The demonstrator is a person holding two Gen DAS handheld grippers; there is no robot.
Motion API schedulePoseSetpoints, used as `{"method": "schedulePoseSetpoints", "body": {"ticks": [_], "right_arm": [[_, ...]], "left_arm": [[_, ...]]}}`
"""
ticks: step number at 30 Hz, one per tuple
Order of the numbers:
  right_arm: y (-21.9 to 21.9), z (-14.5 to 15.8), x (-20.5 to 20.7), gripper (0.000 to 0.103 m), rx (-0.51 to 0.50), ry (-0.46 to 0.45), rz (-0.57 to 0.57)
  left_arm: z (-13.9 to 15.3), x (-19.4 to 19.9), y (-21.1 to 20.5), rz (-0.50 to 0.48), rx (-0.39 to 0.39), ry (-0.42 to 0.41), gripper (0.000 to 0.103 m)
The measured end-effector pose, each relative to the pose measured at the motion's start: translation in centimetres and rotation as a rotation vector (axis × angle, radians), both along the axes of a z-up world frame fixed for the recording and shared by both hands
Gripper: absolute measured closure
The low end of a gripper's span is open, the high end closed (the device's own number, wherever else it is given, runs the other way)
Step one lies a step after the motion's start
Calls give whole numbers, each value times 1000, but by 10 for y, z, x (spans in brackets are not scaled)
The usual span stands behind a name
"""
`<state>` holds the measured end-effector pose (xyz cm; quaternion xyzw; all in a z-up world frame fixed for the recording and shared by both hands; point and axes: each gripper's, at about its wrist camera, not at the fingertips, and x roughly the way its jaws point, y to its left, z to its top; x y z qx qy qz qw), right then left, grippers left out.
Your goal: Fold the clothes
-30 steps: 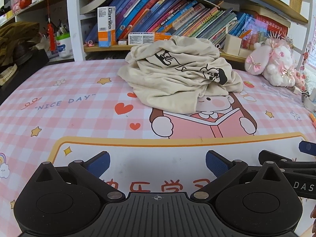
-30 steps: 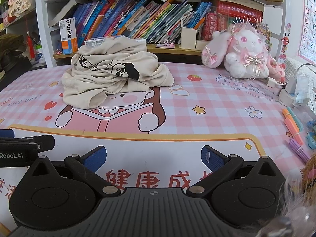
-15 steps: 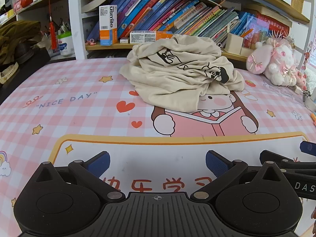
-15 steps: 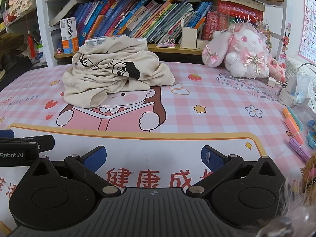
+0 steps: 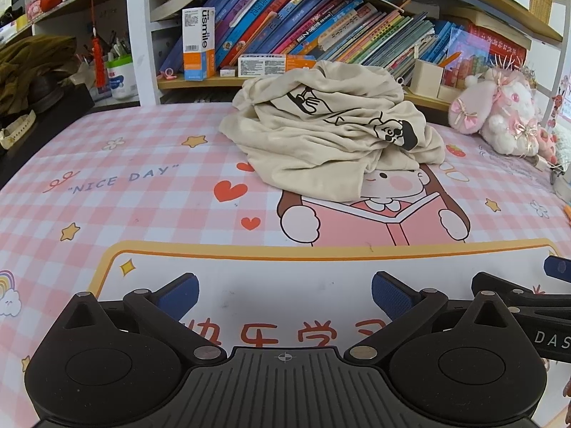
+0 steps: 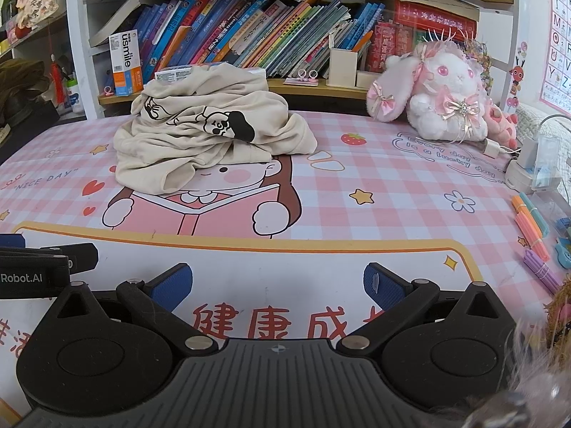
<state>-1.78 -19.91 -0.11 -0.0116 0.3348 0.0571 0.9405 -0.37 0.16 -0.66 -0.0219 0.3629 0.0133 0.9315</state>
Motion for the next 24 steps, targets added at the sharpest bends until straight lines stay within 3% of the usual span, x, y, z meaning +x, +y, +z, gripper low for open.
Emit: {"method": "schedulePoseSetpoints", "body": {"ticks": [24], "right_arm": [[2, 0, 1, 0, 6, 6, 19]], "left_arm": [[3, 2, 3, 1, -11, 15, 0]]}}
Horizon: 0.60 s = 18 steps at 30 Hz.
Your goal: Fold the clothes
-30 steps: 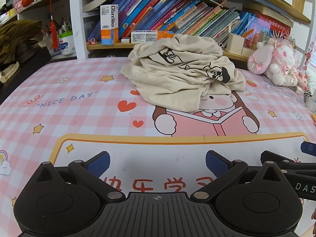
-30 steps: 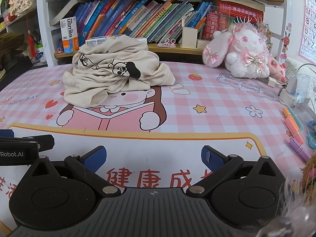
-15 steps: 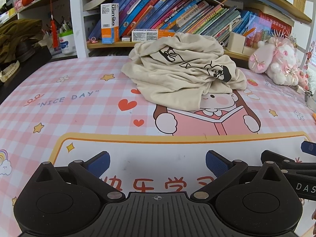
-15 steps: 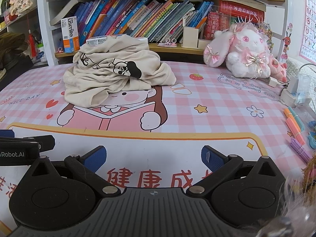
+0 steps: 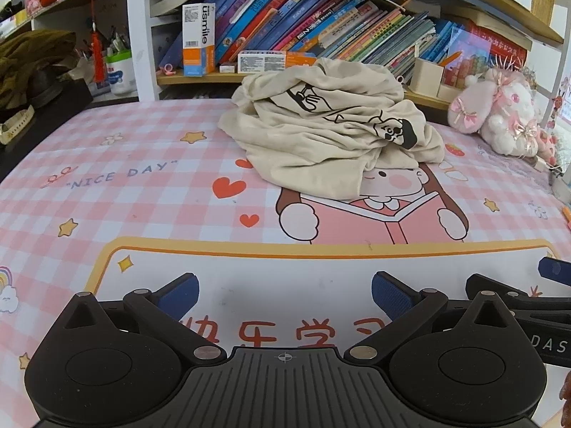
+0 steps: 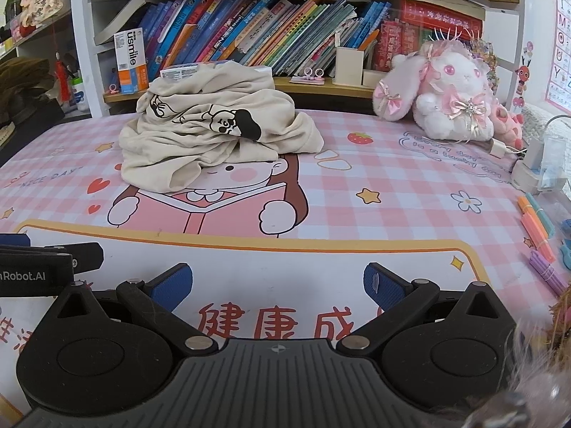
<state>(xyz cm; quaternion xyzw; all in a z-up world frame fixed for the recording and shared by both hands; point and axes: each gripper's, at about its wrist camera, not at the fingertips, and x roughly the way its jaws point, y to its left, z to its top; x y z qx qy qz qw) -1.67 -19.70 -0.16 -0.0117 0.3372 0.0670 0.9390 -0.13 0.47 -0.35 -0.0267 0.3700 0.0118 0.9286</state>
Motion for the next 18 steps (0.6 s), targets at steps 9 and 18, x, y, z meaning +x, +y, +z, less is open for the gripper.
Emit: {"method": "schedulePoseSetpoints", "body": {"ticks": [9, 18], "right_arm": [[0, 0, 0, 0, 3, 8, 8], [1, 0, -1, 0, 1, 16, 5]], "left_arm": [[-1, -1, 3, 15, 8, 6, 0], [-2, 0, 2, -1, 6, 33, 0]]}}
